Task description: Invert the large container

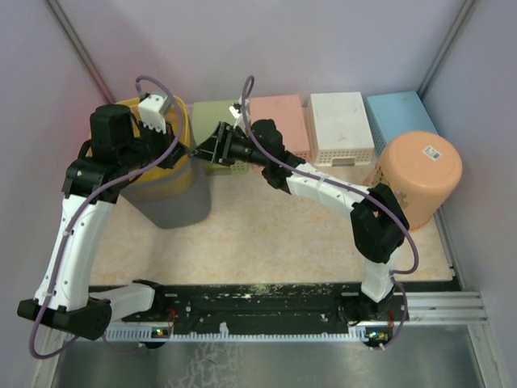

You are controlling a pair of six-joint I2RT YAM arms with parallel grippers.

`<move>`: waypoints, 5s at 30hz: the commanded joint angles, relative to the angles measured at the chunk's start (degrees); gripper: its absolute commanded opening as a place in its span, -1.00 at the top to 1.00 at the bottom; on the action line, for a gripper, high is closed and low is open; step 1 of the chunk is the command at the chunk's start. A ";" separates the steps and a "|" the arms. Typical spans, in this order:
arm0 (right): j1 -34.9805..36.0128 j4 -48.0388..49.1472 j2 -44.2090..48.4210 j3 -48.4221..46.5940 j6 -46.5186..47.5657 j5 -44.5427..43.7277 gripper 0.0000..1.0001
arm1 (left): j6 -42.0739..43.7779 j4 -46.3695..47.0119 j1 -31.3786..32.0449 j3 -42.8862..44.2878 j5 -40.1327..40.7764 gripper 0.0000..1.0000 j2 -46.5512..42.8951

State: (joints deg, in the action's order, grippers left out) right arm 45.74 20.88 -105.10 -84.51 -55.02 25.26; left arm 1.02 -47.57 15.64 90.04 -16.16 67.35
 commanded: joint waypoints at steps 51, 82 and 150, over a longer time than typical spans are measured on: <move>0.93 -12.27 0.79 -6.13 4.69 0.02 -0.20 | 4.55 14.07 0.45 38.91 -5.38 1.00 -0.76; -19.54 -43.29 53.35 9.49 36.55 -47.24 -0.58 | -20.54 45.56 0.44 30.20 -29.98 1.00 8.40; -10.15 6.53 2.57 15.87 -1.37 -2.93 0.07 | -20.05 38.43 0.44 9.01 -24.42 0.30 1.02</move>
State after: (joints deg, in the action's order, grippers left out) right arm 35.05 39.11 -111.72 -68.23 -69.56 23.44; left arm -19.68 -6.96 15.77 100.64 -39.18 70.37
